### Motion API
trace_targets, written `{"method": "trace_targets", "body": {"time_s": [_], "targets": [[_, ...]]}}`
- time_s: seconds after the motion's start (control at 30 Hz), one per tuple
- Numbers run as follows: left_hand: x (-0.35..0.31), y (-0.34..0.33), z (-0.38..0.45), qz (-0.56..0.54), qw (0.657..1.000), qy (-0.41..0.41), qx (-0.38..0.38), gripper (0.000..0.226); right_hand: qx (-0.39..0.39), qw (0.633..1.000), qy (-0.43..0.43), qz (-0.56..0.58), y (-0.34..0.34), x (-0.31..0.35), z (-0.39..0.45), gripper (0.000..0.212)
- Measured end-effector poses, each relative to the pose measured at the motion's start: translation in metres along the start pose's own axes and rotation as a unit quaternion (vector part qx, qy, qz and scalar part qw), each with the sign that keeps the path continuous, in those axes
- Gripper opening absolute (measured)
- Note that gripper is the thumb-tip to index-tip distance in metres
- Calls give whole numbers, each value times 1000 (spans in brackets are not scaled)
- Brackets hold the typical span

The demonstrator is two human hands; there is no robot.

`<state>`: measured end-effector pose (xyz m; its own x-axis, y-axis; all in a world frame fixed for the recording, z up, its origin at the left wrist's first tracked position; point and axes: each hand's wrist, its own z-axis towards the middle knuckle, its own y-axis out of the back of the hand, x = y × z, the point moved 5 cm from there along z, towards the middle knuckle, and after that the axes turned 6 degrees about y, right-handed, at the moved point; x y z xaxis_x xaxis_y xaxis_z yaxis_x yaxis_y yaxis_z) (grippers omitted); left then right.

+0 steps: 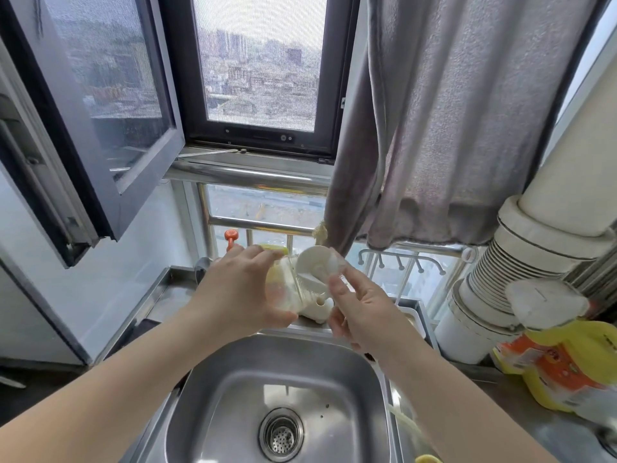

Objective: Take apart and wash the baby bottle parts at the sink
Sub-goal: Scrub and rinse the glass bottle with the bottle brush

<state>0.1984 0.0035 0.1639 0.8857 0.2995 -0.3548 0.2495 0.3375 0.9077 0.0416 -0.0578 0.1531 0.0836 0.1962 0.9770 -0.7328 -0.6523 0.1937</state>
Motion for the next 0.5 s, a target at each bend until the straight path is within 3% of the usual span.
{"method": "trace_targets", "body": {"time_s": [0.23, 0.4, 0.5], "targets": [[9, 9, 6, -13, 999, 29, -7, 94, 39, 995, -33, -85, -1, -10, -4, 44], [2, 0, 2, -7, 1000, 3, 10, 92, -31, 993, -111, 13, 4, -5, 9, 38], [4, 0, 2, 6, 1000, -3, -1, 91, -27, 994, -102, -12, 3, -5, 8, 39]]}}
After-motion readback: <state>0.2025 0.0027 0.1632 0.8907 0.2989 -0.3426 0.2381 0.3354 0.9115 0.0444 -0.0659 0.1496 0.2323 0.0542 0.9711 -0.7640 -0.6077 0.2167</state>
